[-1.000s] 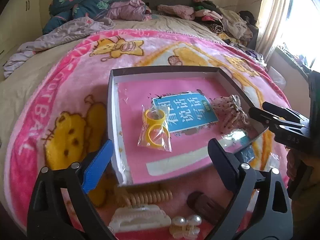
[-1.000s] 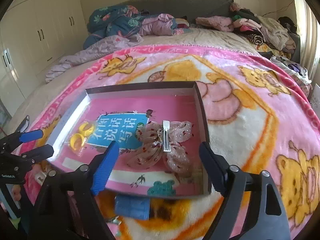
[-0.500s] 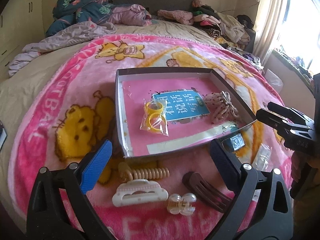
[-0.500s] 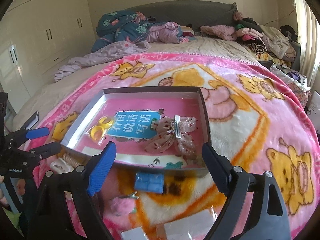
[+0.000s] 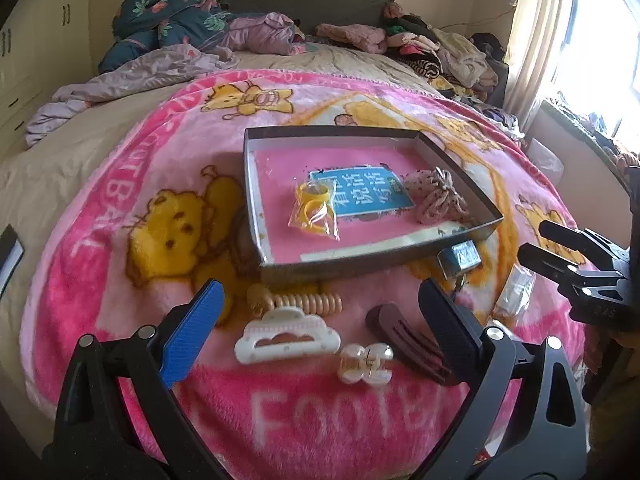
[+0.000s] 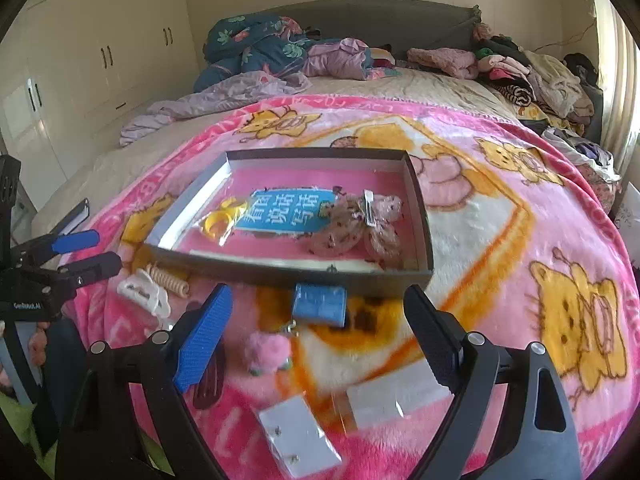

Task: Organize jewelry
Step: 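Withdraw both tools from the box, then grasp the clear butterfly claw clip with the left tool while the right tool grasps the clear card bag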

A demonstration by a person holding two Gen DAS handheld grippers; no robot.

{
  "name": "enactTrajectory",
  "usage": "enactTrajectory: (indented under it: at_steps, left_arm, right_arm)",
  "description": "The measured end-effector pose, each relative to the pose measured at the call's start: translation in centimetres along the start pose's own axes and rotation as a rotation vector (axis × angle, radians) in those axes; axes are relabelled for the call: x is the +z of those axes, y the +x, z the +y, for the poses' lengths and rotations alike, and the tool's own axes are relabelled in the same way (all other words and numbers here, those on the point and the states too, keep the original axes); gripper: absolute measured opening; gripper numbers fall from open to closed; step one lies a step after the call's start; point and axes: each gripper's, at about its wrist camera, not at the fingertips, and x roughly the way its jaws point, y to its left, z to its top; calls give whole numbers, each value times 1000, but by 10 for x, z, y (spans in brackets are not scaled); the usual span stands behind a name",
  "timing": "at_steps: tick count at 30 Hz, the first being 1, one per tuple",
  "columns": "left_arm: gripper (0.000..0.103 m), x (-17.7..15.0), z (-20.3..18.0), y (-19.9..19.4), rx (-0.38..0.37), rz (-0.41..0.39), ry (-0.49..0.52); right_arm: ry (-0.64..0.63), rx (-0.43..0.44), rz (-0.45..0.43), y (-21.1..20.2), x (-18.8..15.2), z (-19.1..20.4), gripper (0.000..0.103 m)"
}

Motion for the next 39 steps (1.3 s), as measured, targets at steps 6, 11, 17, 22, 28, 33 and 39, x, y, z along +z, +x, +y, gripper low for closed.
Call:
enactTrajectory:
  at_steps: [6,11,17,22,28,33,39]
  left_arm:
    - [89,-15,-2,-5,3,6,9]
    - [89,-26,-5,-5,9,26,26]
    - [89,-43,-7,-2,8,61,27]
    - [89,-53,-8,1,2,87,27]
    - [89,-63,-11,13,-15,123,21]
    - [89,-67,-19,21,-23,135,38]
    - [89,-68,-24,34,-17,147,42]
  right_arm:
    - [-11,-4,18,-8,-15,1,85]
    - [-27,0,35,-11,-27,6,85]
    - [-65,10,51,-12,-44,14,85]
    - [-88,25,66,-12,-57,19,85]
    - [-113,39,87,-11,-69,21,85]
    - [-128,56,110,-8,-81,20,84]
    - [-133,64,130,0,-94,15,82]
